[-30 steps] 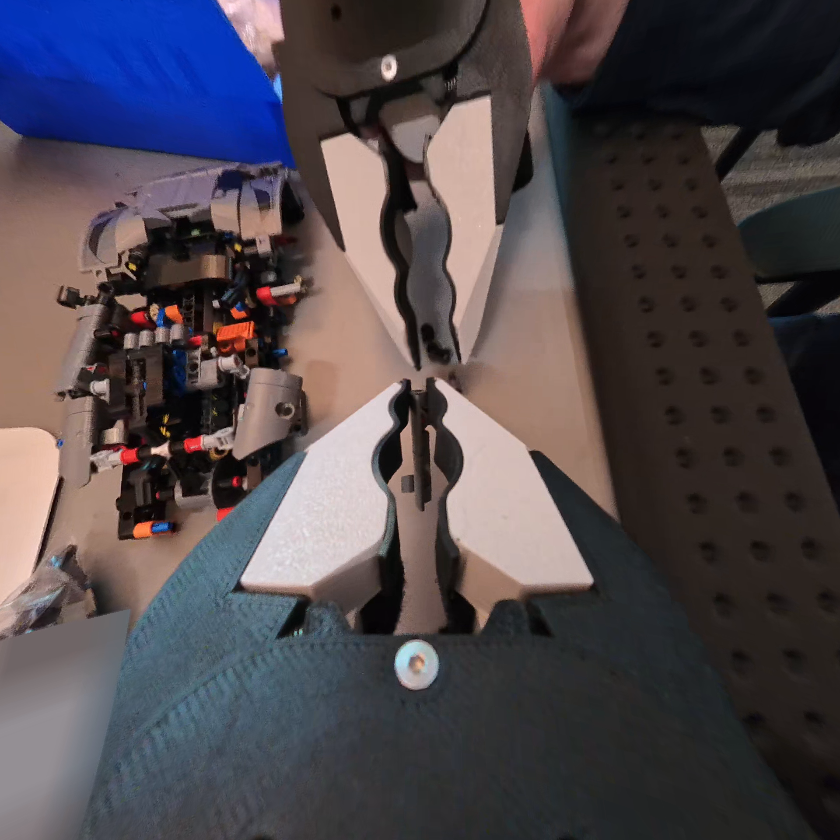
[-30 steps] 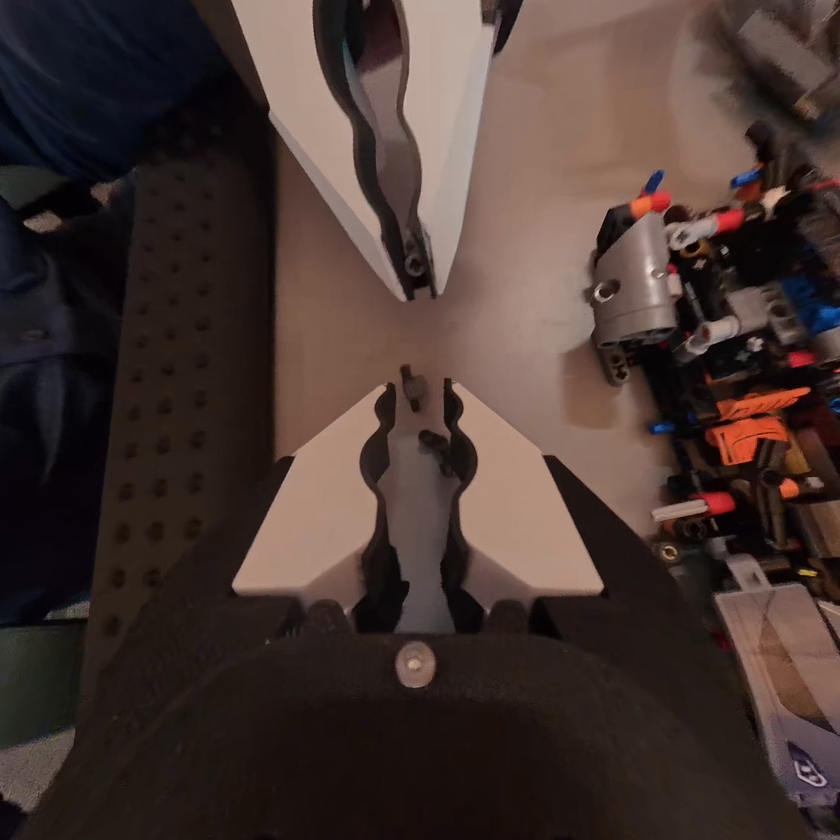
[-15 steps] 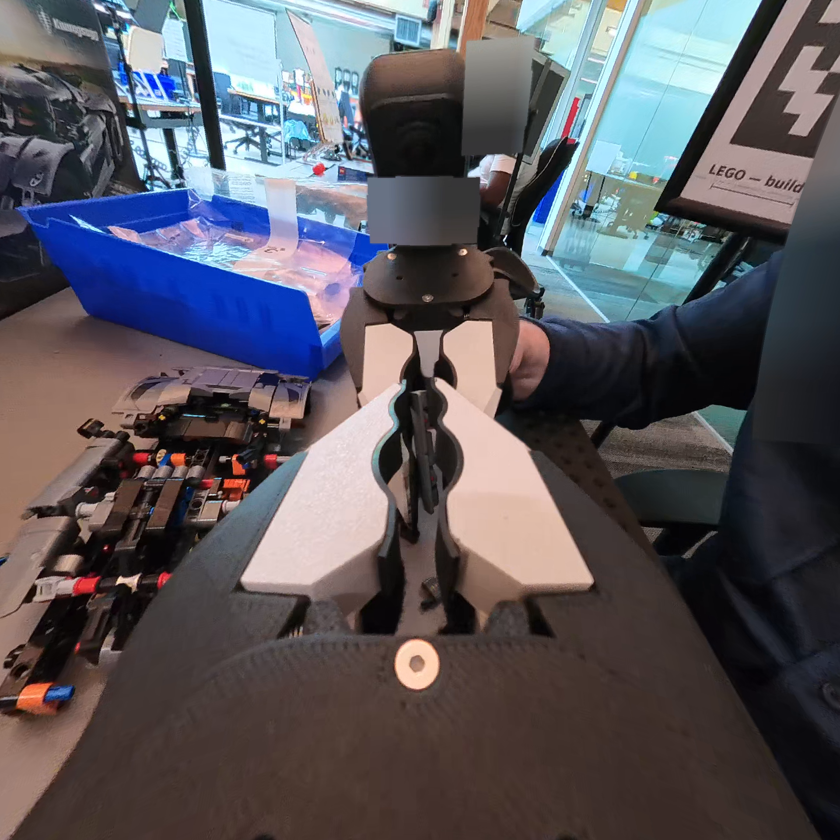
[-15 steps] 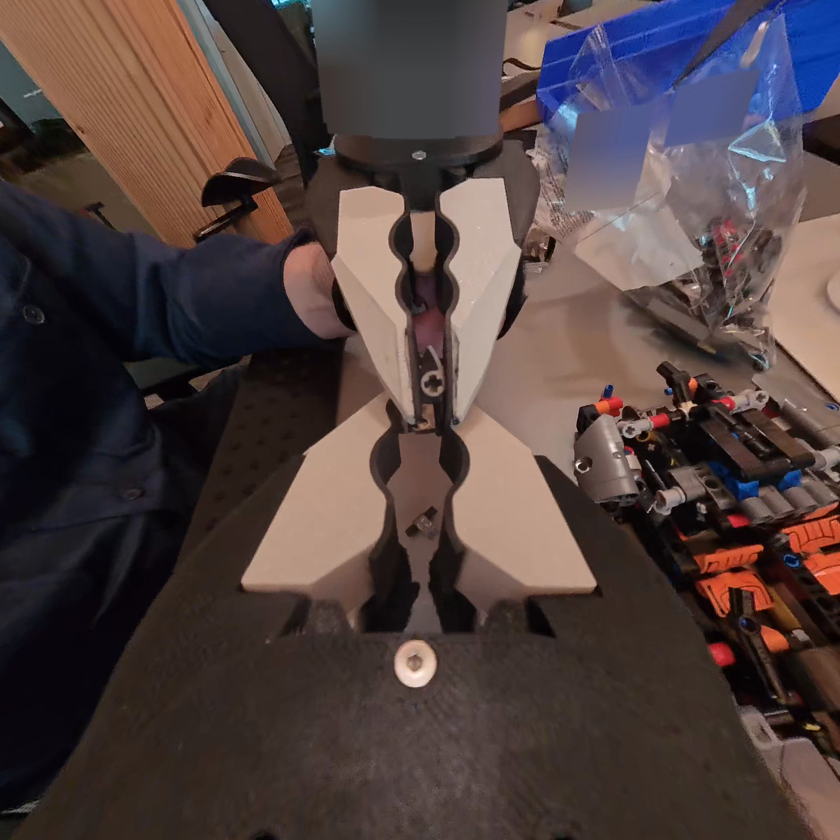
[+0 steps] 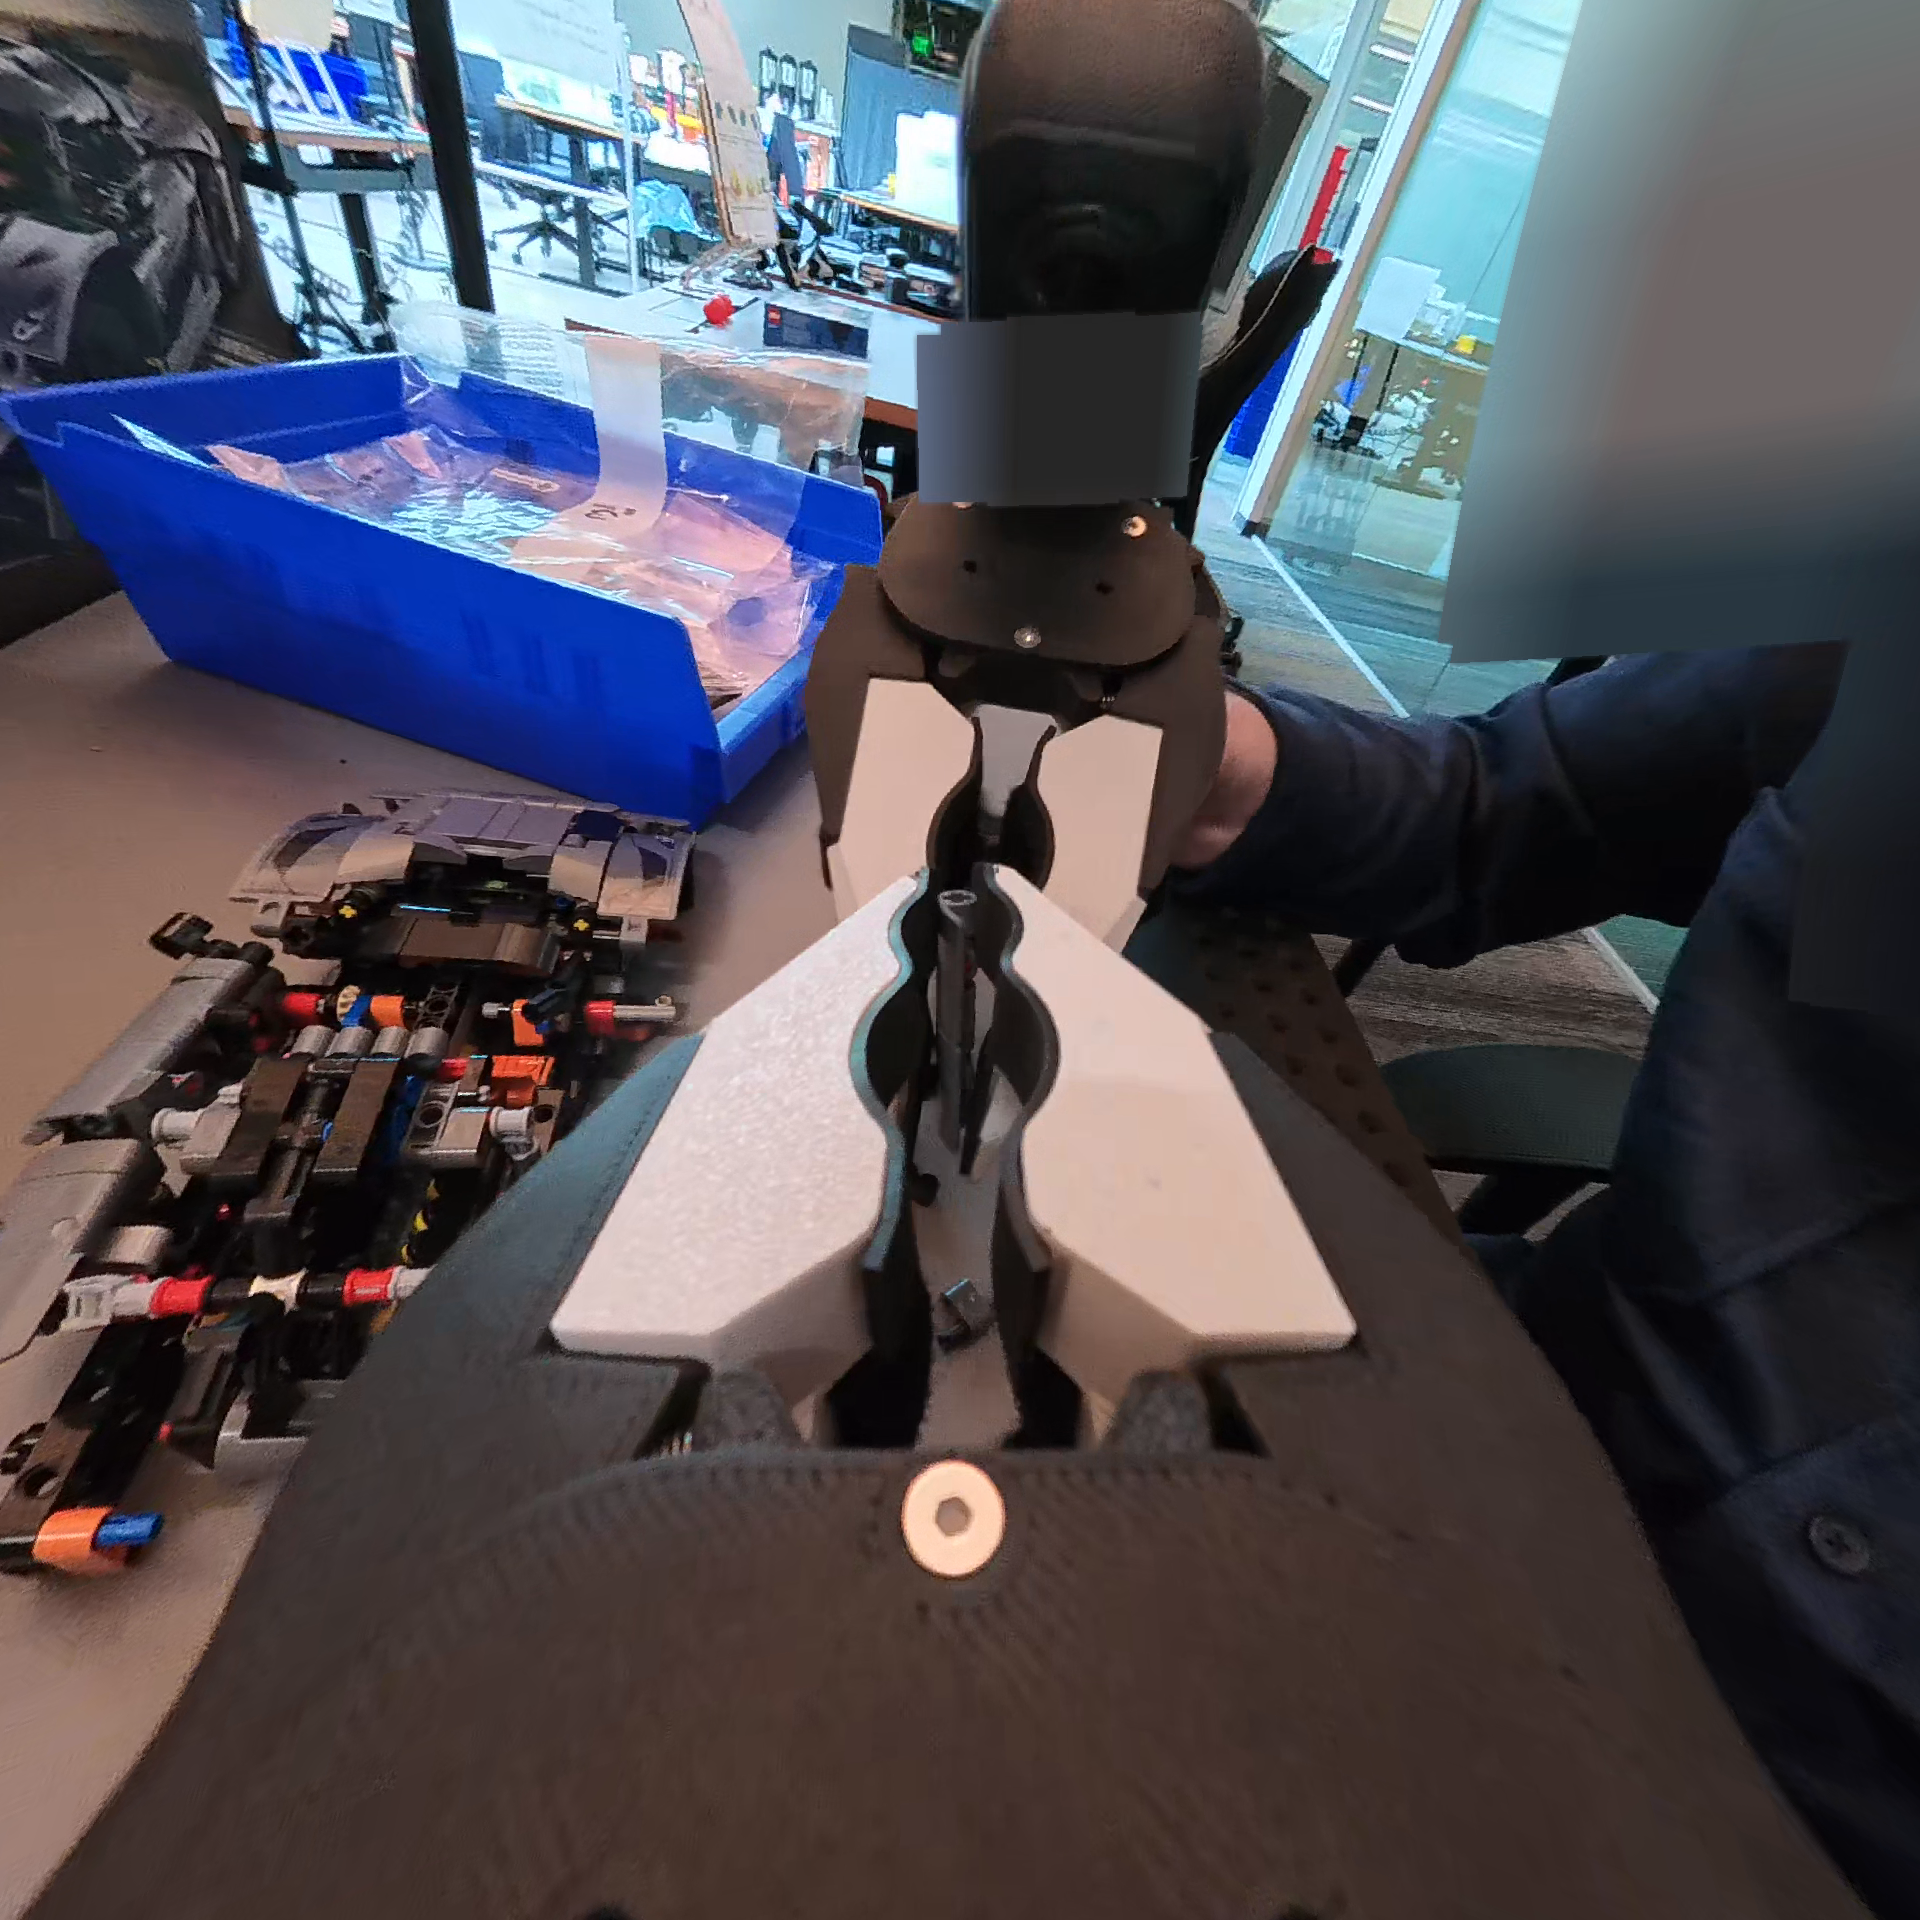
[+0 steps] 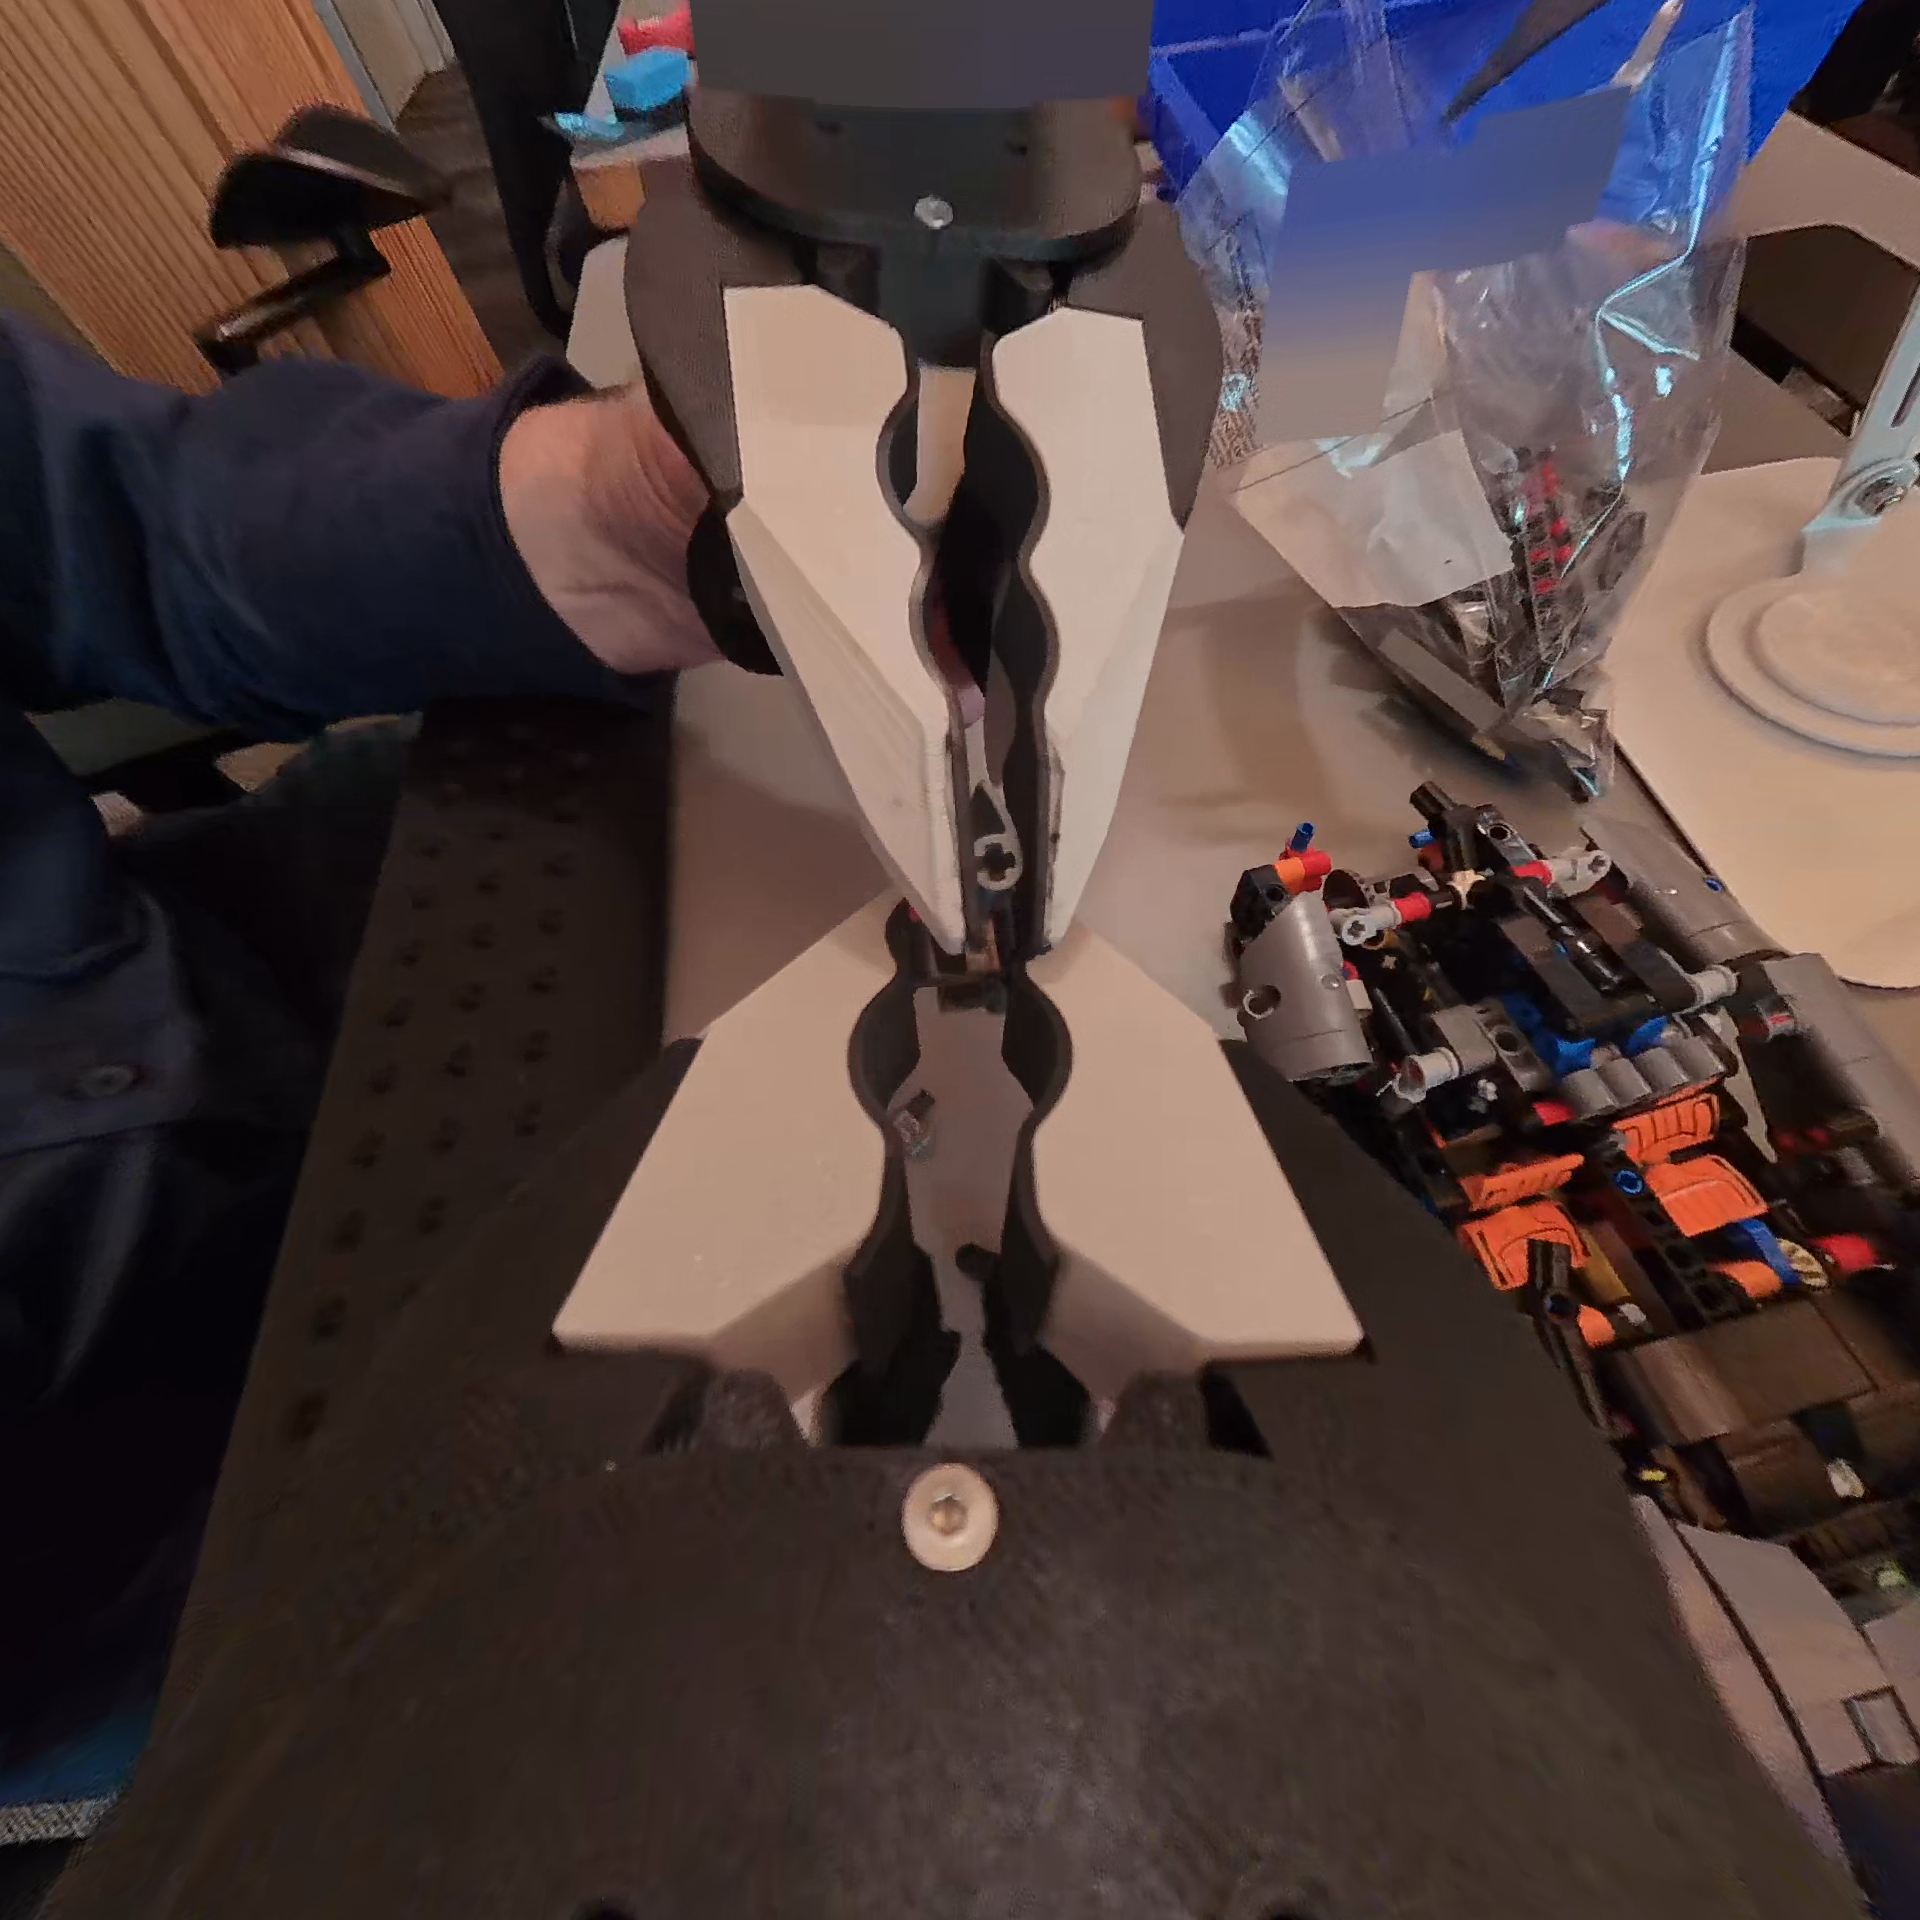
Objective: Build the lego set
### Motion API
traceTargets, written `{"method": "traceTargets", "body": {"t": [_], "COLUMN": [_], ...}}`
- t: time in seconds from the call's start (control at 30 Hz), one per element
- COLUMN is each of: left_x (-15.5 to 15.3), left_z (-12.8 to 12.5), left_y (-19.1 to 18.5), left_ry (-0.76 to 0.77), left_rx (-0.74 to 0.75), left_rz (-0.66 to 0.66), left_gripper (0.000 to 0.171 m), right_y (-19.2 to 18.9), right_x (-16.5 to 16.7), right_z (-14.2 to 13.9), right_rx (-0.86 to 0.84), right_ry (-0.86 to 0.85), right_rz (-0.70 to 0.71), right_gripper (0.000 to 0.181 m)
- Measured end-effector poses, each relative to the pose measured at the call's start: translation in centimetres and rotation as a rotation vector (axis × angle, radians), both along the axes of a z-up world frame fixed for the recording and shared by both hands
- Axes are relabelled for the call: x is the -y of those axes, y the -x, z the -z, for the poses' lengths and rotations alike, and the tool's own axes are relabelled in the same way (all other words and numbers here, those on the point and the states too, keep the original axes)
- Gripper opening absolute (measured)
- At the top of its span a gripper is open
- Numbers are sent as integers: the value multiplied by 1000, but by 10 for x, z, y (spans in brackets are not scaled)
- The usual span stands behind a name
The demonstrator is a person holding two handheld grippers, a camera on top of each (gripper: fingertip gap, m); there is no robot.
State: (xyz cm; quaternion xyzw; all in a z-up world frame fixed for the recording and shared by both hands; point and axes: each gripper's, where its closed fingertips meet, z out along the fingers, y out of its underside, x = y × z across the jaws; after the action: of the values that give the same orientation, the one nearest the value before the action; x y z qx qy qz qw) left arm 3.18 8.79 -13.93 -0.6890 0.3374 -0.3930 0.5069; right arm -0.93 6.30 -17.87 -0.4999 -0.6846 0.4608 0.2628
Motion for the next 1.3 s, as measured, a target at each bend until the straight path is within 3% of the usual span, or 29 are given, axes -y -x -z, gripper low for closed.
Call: {"method": "traceTargets", "body": {"t": [0.2, 0.5, 0.67, 0.73, 0.9, 1.07, 1.3], "left_x": [-7, -9, -7, -9, -3, 0, 1], "left_z": [-12, -11, -9, -7, -14, -1, 7], "left_y": [13, 14, 17, 20, 30, 22, 18], "left_ry": [24, 30, -63, -93, -305, -427, -535], "left_rx": [138, 153, 22, -33, -251, -508, -689], "left_rz": [-43, -44, -83, -111, -189, -209, -216], "left_gripper": [4, 5, 8, 17, 26, 15, 9], "right_y": [-3, -7, -11, -11, -14, -16, -17], "right_x": [-7, -6, -3, -1, -3, 1, 7], "right_z": [-6, -9, -8, -7, -6, -2, 5], "right_rx": [-58, -50, -31, -18, 3, 30, 78], "right_ry": [11, 110, 177, 191, 258, 280, 303], "right_rz": [8, -28, -62, -70, -83, -106, -132], "right_gripper": [13, 11, 11, 11, 11, 11, 10]}}
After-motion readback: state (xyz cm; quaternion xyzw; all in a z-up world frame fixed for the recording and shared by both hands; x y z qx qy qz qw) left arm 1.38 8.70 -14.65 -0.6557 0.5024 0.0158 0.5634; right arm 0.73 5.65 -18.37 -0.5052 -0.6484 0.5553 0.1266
